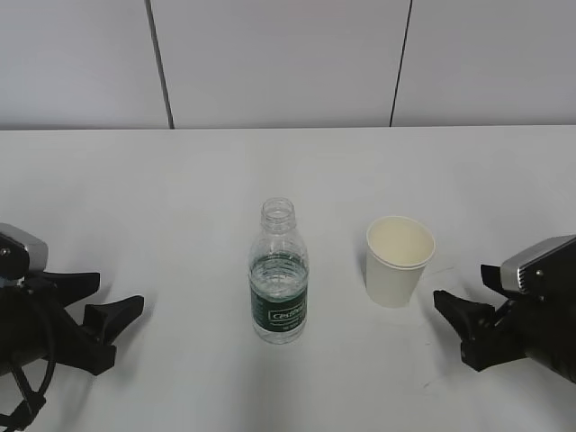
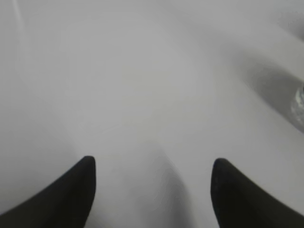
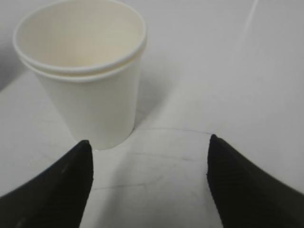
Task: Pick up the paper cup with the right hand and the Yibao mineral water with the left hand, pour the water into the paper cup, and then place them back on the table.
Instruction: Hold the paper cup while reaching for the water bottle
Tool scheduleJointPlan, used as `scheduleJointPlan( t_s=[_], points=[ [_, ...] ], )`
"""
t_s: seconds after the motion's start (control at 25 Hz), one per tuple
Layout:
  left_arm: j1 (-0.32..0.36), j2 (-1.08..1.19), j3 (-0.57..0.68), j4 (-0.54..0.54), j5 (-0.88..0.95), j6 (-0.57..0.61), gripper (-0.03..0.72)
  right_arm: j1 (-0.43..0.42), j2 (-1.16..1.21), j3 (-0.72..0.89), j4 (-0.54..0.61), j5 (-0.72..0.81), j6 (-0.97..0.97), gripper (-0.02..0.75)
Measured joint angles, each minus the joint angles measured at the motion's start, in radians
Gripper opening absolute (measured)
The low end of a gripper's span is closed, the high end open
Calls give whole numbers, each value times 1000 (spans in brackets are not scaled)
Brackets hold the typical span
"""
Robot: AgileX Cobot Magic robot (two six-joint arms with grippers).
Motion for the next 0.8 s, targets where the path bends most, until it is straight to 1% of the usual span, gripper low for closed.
scheduleJointPlan(
  t_s=[0.2, 0.32, 0.4, 0.56, 0.8],
  points=[
    [0, 0, 0, 25, -2, 0, 469, 0, 5, -40, -62, -2, -2, 585],
    [0, 0, 0, 46, -3, 0, 469, 0, 30, -53, -125, -4, -2, 587],
    [0, 0, -1, 49, -3, 0, 469, 2, 53, -55, -148, -4, -2, 604],
    [0, 0, -1, 52, -3, 0, 469, 2, 114, -80, -156, -4, -2, 659],
    [0, 0, -1, 54, -3, 0, 469, 2, 201, -163, -206, -4, 62, 670]
  ],
)
